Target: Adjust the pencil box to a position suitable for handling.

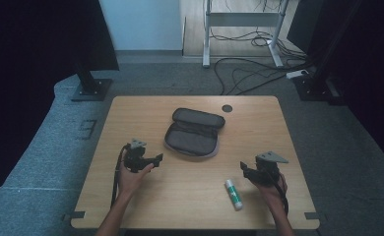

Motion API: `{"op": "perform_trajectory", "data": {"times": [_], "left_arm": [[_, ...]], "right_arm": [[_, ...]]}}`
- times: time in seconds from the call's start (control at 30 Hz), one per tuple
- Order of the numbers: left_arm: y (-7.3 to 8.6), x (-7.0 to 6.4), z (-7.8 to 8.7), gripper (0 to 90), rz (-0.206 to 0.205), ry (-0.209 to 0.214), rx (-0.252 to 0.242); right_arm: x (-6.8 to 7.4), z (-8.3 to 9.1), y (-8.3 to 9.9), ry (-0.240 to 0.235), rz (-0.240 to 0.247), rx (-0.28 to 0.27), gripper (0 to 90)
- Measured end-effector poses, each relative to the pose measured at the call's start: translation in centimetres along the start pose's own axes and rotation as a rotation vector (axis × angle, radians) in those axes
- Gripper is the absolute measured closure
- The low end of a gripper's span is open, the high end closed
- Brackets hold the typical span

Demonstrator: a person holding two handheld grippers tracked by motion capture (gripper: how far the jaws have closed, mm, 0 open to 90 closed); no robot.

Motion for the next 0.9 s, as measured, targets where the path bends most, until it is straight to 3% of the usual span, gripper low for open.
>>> {"op": "perform_trajectory", "data": {"times": [0.13, 0.33, 0.63, 0.9], "left_arm": [[-0.7, -0.1, -0.3, 17.3, 0.003, 0.008, 0.001], [-1.7, -0.4, -0.9, 19.8, -0.023, -0.012, -0.006], [-3.1, -1.1, -2.1, 23.9, -0.006, 0.010, -0.005], [-4.3, -1.3, -2.8, 26.1, -0.005, 0.001, -0.016]], "right_arm": [[0.3, -0.3, -0.6, -0.015, -0.001, 0.001, 32.5], [0.9, -0.8, -1.5, -0.021, 0.022, 0.009, 32.8], [1.7, -1.2, -3.1, -0.048, 0.028, -0.001, 32.9], [2.6, -1.6, -4.5, -0.063, 0.050, -0.011, 32.9]]}}
Point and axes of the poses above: each handheld gripper's, and its own axes: z roughly backward along the jaws, y roughly out of its underside, x roughly to its left, the point moved 6 cm from there along -z, roughly forward along the jaws, and after that the axes turned 9 degrees about z, right-handed, at the moved point
